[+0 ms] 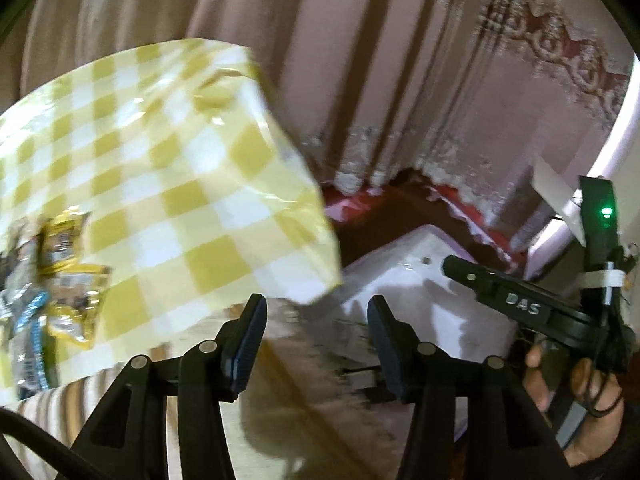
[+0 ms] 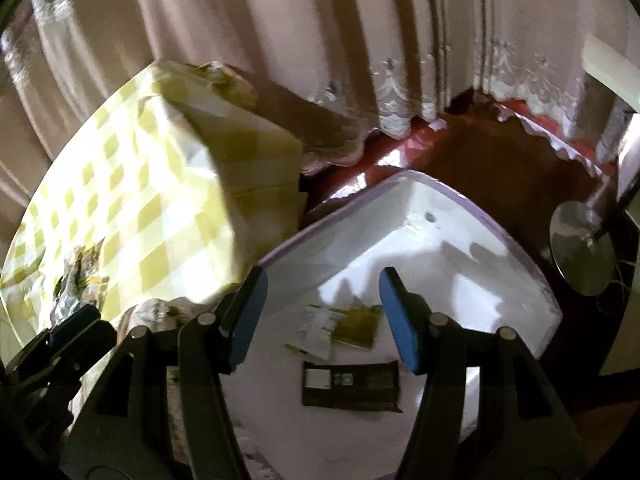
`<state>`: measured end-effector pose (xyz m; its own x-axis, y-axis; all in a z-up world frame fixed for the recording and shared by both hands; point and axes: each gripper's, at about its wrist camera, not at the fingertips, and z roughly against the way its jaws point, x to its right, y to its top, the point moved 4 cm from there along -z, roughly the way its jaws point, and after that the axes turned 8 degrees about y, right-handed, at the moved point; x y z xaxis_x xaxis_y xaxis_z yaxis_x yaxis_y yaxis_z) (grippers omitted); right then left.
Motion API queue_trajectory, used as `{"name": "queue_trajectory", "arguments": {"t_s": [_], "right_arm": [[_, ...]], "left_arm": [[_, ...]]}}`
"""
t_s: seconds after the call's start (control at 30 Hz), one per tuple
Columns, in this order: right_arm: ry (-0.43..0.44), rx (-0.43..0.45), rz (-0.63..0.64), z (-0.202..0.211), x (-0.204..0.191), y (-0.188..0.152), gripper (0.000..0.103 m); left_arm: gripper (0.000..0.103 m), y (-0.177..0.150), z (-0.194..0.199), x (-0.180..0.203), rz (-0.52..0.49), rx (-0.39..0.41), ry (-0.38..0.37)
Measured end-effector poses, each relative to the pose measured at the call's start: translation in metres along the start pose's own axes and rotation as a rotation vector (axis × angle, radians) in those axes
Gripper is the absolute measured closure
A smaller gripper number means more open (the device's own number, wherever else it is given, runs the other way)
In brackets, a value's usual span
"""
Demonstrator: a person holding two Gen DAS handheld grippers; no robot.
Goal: Organize snacks
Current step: 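Bring both empty grippers back over the snack pile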
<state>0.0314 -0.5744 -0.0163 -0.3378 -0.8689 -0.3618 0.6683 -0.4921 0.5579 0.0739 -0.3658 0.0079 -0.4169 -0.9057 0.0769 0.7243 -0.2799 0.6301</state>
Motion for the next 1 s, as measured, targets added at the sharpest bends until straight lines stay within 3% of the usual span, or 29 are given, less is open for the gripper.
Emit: {"name": "queue_trajectory", "arguments": {"t_s": [0.27,0.4,0.73,1.0], "right_arm": [[0.088,-0.027,0.068,-0.011,-0.059,-0.007,0.041],[0.114,-0.041,0.11,-0.017,-0.092,-0.012,0.041],[0.138,-0.041,0.199,-0.029,-0.17,-0.026,0.041],[0.117,-0.036,0.245,-0.044,-0.214,-0.038,0.041]], "left_arm": [[0.049,-0.001,0.012,-0.053,0.054,0.023,0.191],[0.043,-0.004,0.019,-0.081,0.081,0.033,0.276],[0.039,-0.012,0.033,-0.15,0.181,0.03,0.37],[0.038,-0.023,0.038,-0.197,0.249,0.021,0.395]]}}
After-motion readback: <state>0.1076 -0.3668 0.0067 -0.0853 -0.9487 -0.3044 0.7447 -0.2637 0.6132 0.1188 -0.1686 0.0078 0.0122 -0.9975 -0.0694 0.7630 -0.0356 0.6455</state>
